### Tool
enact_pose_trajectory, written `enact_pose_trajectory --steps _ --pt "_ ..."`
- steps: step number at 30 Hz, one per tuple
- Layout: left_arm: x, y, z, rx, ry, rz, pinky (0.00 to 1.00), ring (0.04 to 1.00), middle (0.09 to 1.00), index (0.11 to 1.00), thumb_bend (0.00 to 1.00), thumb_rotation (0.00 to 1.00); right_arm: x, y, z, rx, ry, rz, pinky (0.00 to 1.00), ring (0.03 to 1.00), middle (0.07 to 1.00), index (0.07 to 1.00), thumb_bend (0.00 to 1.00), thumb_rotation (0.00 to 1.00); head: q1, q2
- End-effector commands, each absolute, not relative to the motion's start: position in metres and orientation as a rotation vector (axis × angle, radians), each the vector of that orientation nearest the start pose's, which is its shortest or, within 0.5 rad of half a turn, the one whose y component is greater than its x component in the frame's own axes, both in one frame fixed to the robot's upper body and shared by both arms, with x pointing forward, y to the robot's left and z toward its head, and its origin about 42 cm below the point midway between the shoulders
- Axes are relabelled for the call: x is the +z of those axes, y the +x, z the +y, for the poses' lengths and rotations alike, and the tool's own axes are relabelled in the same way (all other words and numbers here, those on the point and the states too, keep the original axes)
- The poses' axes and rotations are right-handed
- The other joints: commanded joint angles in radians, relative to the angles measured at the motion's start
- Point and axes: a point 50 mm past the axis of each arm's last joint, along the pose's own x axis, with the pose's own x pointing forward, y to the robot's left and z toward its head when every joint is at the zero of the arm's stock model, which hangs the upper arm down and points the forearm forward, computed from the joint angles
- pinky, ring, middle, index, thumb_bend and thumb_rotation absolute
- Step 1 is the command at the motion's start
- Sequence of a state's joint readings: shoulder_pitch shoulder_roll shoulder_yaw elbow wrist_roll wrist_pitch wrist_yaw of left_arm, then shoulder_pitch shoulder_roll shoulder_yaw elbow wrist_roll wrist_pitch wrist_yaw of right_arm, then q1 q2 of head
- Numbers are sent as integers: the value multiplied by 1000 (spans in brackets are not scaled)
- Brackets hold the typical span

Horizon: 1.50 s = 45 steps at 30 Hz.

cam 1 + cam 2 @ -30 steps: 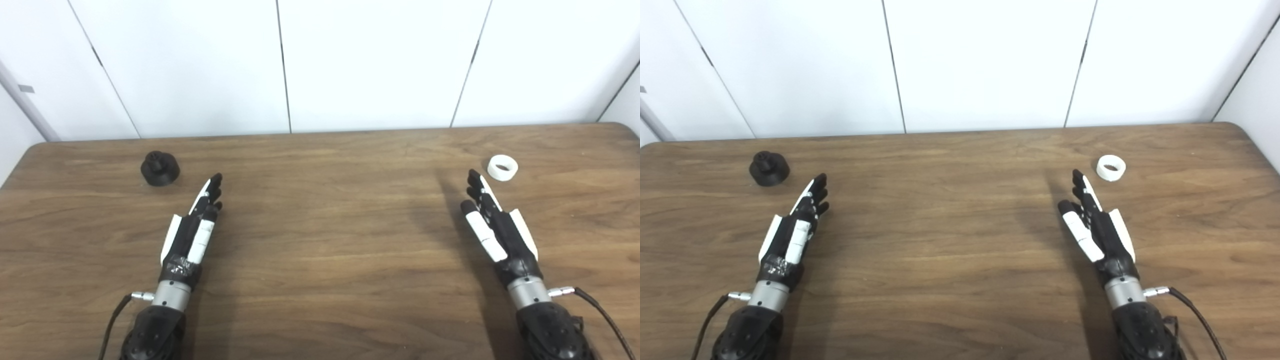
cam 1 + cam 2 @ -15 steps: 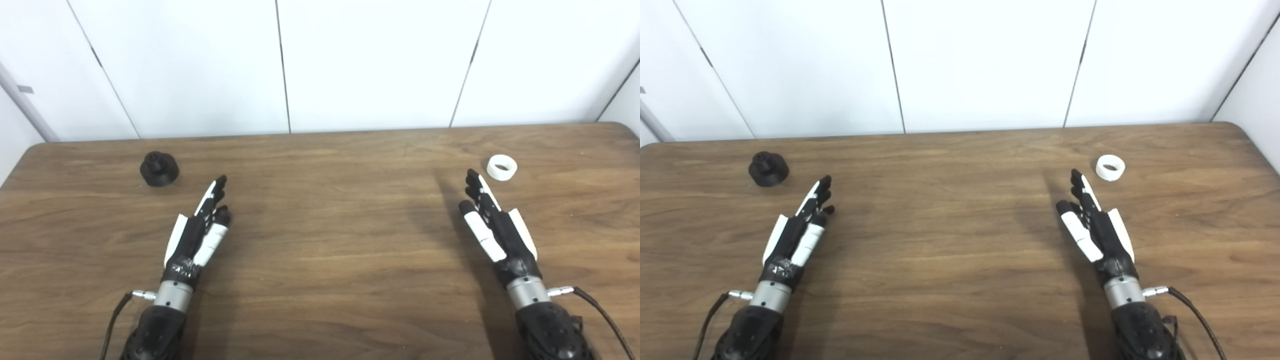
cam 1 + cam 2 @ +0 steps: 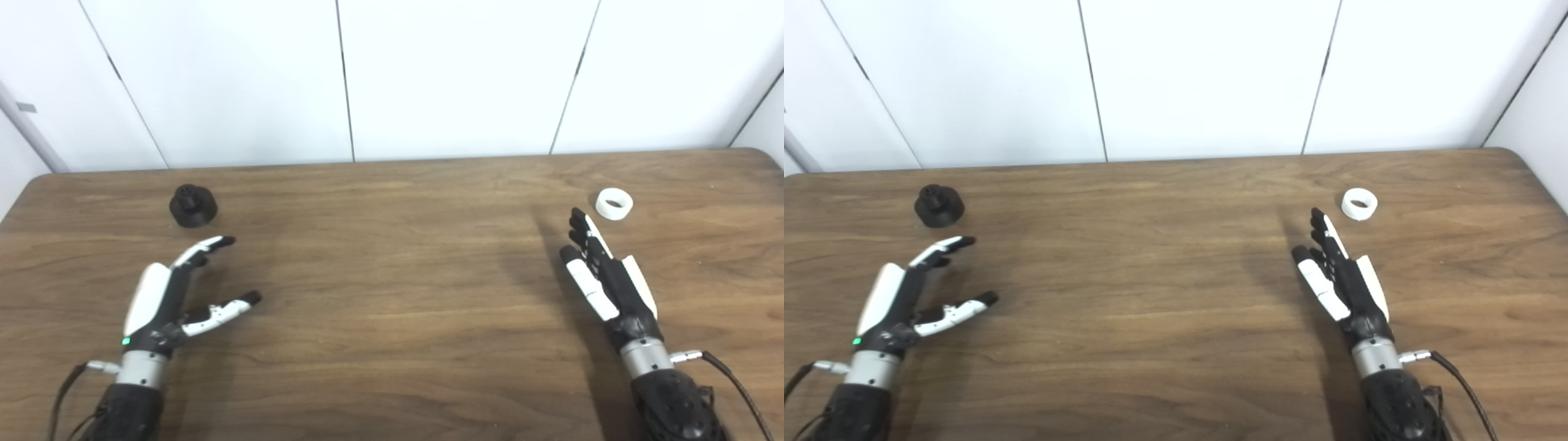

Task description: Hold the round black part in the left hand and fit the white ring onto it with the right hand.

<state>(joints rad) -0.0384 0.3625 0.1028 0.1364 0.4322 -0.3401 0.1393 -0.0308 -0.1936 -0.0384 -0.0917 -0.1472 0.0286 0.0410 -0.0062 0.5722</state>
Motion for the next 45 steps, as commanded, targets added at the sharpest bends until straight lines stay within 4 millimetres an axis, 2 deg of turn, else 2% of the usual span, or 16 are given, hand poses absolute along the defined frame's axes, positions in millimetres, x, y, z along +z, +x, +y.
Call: enact_pose_trajectory --steps 1,3,5,10,16,19,21,24,25,27,32,34,41,45 --pt "135 295 363 205 800 -424 661 737 749 731 849 239 152 304 -274 6 -352 -171 918 969 980 965 499 873 7 0" --pt "133 296 367 299 822 -480 618 685 698 687 853 213 153 304 -275 6 -360 -172 927 971 980 965 497 875 19 -2" --pt "132 297 369 363 839 -516 614 670 687 683 838 213 154 303 -276 7 -367 -175 923 969 979 966 487 877 31 -4" --pt "127 302 372 482 833 -563 708 746 741 728 812 274 156 304 -281 13 -366 -180 942 981 988 976 443 881 89 -12" --pt "121 308 374 562 791 -556 801 786 769 781 789 364 158 306 -286 20 -339 -189 927 984 996 982 426 877 149 -23" --pt "118 312 374 579 779 -544 828 818 802 810 781 368 159 306 -289 22 -344 -196 941 992 999 983 396 883 176 -28" --pt "117 316 376 581 767 -518 827 842 835 840 783 376 160 306 -290 22 -347 -200 956 996 1000 982 378 886 190 -29" --pt "117 321 381 559 772 -444 845 882 913 925 828 466 161 305 -290 22 -346 -200 944 996 1000 983 360 893 205 -35" --pt "117 323 382 548 773 -420 869 907 948 966 850 497 161 305 -290 21 -342 -197 960 999 1000 985 366 899 210 -36" --pt "117 326 387 516 768 -371 905 936 977 991 880 513 162 304 -290 21 -337 -194 969 1000 1000 987 357 901 216 -38" --pt "119 338 399 456 794 -276 936 977 997 1000 972 554 163 302 -291 25 -341 -197 957 1000 1000 992 314 894 231 -42" --pt "119 342 403 443 799 -251 956 981 994 1000 982 551 164 302 -293 28 -337 -197 957 1000 1000 993 306 898 243 -48" --pt "123 361 417 400 809 -148 925 954 988 1000 1000 560 168 299 -295 21 -329 -190 966 1000 1000 1000 284 895 292 -64" --pt "124 369 422 396 773 -94 908 953 991 1000 1000 558 172 297 -294 23 -323 -185 976 1000 1000 1000 219 903 319 -72"
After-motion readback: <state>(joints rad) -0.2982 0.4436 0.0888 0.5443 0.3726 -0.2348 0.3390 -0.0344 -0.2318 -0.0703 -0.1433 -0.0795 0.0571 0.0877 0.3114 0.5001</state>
